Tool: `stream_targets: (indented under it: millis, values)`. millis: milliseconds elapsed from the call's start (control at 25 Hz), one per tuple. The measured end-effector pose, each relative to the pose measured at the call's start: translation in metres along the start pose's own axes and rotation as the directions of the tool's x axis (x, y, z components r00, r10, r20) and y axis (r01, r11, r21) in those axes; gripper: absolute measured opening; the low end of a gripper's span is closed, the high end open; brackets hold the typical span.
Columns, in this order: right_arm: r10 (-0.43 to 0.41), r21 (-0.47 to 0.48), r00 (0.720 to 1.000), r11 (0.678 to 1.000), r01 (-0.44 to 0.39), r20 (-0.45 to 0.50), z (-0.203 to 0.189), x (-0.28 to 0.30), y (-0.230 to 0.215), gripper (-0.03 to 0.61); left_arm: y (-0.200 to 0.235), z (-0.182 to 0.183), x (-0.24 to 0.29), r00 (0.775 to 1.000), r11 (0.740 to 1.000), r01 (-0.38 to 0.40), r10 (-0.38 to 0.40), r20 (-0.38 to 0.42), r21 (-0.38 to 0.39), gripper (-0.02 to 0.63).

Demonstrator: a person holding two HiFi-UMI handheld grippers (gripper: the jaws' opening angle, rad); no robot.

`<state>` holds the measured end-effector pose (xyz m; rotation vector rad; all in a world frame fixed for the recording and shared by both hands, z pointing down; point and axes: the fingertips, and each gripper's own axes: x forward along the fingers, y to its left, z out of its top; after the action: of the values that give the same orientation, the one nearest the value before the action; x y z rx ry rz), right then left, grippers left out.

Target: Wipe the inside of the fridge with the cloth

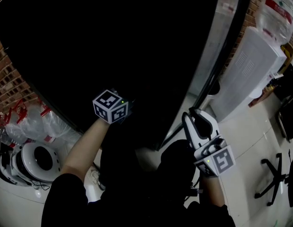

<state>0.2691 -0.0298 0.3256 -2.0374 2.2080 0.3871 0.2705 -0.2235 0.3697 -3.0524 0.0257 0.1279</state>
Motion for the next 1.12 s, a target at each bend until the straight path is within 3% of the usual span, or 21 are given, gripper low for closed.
stream_targets:
  millis: [160,400,680,1120]
  values:
    - [0.006,0.007,1.0,1.0,-0.006,-0.008,-0.006,0.008,-0.001,0.089,0.017,-0.004,0.011,1.0,1.0,-0.006,0.007,-0.024,0.012,0.046]
    - [-0.026,0.008,0.999,1.0,0.026,-0.025,-0.01,0.007,-0.012,0.089,0.064,-0.014,0.021,0.995,0.994,-0.1,0.098,-0.034,-0.045,0.046]
    - [-0.033,0.017,0.999,0.999,0.033,-0.017,-0.009,0.012,-0.025,0.089,0.106,-0.022,0.038,0.988,0.979,-0.149,0.141,-0.066,-0.14,0.046]
    - [-0.029,0.019,0.999,0.999,0.029,-0.026,-0.014,0.02,-0.024,0.087,0.142,-0.035,0.049,0.974,0.961,-0.214,0.196,-0.116,-0.174,0.044]
